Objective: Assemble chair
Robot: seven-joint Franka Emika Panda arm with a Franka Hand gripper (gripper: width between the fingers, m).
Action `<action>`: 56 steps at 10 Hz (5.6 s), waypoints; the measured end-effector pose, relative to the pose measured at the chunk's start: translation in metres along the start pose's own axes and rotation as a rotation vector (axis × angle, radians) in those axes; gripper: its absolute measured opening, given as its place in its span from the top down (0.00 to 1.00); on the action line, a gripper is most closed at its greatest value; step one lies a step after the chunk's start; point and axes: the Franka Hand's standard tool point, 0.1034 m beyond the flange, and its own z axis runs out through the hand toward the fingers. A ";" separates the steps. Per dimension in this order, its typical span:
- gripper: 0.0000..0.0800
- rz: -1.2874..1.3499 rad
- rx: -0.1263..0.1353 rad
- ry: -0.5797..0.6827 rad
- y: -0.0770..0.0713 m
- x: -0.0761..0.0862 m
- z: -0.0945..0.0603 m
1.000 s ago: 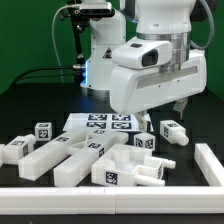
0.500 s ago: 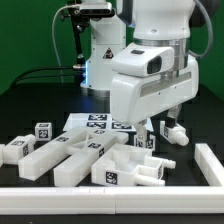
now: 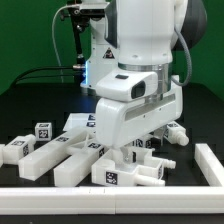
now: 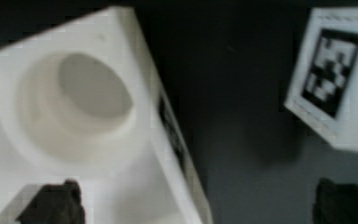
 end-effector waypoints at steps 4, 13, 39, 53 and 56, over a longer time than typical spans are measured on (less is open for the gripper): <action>0.65 -0.001 0.000 0.000 0.000 0.000 0.000; 0.97 -0.334 -0.017 -0.004 0.002 0.024 -0.019; 0.96 -2.320 0.321 -0.306 0.058 0.057 -0.013; 0.19 -1.870 0.198 -0.366 0.048 0.043 -0.057; 0.19 -1.410 0.109 -0.378 0.040 0.021 -0.063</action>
Offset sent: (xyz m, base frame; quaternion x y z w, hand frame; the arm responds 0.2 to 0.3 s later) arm 0.0000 0.0000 0.0000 0.0000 0.0000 0.0000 1.0000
